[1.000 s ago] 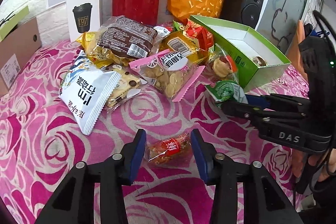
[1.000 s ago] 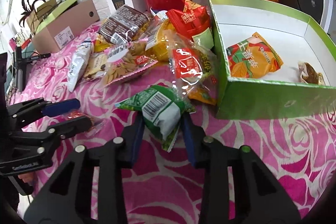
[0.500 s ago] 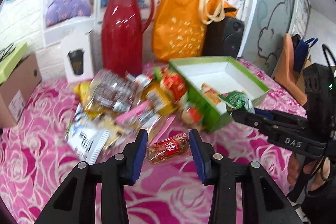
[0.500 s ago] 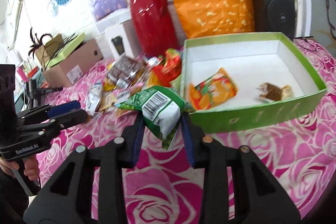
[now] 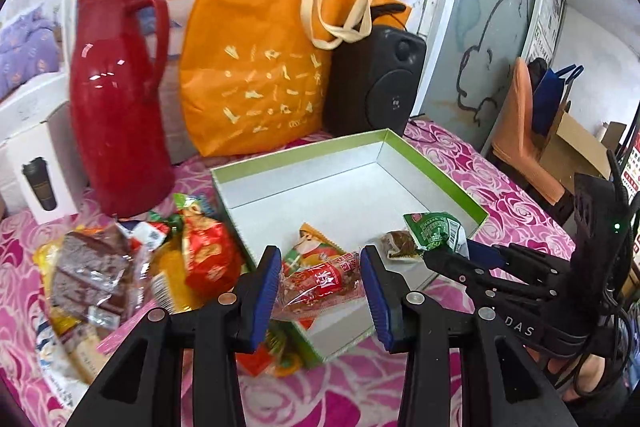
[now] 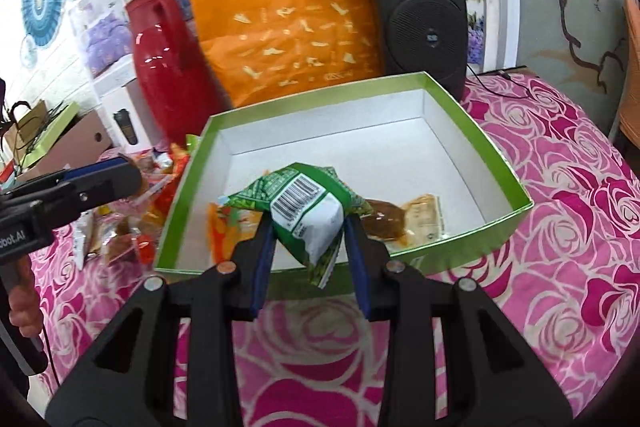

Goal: Organize snacks
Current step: 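Grasp the green snack bag with the right gripper while the left gripper grasps the red-wrapped snack, then release both snacks into the green box and withdraw both grippers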

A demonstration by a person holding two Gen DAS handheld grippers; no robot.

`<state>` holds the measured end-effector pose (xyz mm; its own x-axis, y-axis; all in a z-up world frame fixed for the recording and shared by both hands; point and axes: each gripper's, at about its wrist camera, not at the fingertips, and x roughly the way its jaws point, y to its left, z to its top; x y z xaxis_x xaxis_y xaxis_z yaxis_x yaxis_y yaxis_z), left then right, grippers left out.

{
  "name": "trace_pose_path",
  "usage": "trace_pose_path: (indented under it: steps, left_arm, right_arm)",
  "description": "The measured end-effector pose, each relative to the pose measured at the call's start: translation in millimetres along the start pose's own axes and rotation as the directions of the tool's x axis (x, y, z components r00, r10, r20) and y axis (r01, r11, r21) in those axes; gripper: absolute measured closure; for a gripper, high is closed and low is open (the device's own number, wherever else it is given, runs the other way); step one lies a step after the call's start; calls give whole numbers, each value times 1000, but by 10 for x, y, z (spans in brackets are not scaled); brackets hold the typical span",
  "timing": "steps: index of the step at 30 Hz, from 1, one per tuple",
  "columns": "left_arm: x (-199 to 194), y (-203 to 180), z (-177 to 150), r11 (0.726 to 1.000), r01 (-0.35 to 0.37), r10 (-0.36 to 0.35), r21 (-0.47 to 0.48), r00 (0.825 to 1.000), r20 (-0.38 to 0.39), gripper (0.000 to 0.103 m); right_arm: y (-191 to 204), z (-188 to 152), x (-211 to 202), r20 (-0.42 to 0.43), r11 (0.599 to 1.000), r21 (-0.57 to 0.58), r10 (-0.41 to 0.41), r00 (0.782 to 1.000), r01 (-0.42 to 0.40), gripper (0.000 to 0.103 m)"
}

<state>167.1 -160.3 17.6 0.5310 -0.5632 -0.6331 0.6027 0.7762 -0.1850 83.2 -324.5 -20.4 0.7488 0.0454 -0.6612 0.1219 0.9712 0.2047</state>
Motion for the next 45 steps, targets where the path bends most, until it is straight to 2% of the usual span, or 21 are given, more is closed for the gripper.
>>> trace_pose_path:
  steps: [6, 8, 9, 10, 12, 15, 17, 22, 28, 32, 34, 36, 39, 42, 45]
  left_arm:
    - [351, -110, 62, 1000, 2, -1, 26, 999, -37, 61]
    - [368, -106, 51, 1000, -7, 8, 28, 999, -31, 55]
    - [366, -106, 50, 999, -23, 23, 26, 1000, -12, 45]
    - [354, -104, 47, 999, -44, 44, 22, 999, 4, 24]
    - [309, -91, 30, 993, -119, 119, 3, 992, 37, 1]
    - [273, -52, 18, 986, -166, 166, -7, 985, 37, 0]
    - [262, -18, 5, 982, -189, 189, -13, 982, 25, 0]
    - [67, 33, -37, 980, -196, 198, -45, 979, 42, 0]
    - [-340, 101, -150, 962, -259, 265, -86, 963, 57, 0]
    - [-576, 253, -359, 952, -271, 278, -145, 960, 28, 0]
    - [-716, 343, -509, 944, -286, 294, -165, 955, 27, 0]
    - [-843, 450, -680, 926, -328, 335, -187, 942, 8, 0]
    - [-1017, 635, -923, 909, -341, 347, -239, 938, -16, 0]
    - [-1191, 826, -1126, 892, -357, 365, -276, 931, -25, 0]
    - [-1336, 988, -1276, 870, -386, 398, -307, 917, -28, 0]
  right_arm:
    - [-159, 51, 148, -15, 1000, -2, -12, 1000, 12, 66]
    - [-179, 64, 184, -11, 1000, -17, -23, 1000, 23, 64]
    - [-193, 63, 197, -6, 999, -24, -31, 1000, 30, 62]
    - [-199, 60, 201, 2, 999, -29, -36, 999, 36, 56]
    - [-219, 51, 180, 33, 998, -24, -52, 998, 52, 22]
    - [-244, 33, 115, 87, 998, -3, -63, 994, 63, 8]
    - [-243, 36, 106, 84, 998, 7, -69, 994, 68, 1]
    - [-128, 30, 32, 70, 996, -16, -81, 994, 83, 0]
    - [172, 35, -234, 114, 998, -43, -44, 993, 49, 0]
    - [422, -27, -378, 161, 997, -51, 64, 985, -57, 0]
    - [569, -59, -373, 131, 988, -52, 149, 980, -143, 0]
    - [735, -95, -339, 90, 979, -75, 197, 976, -190, 0]
    - [988, -151, -244, 18, 960, -115, 259, 966, -255, 0]
    - [1246, -227, -161, -43, 934, -161, 317, 947, -320, 0]
    - [1536, -291, -16, -112, 918, -194, 330, 937, -347, 0]
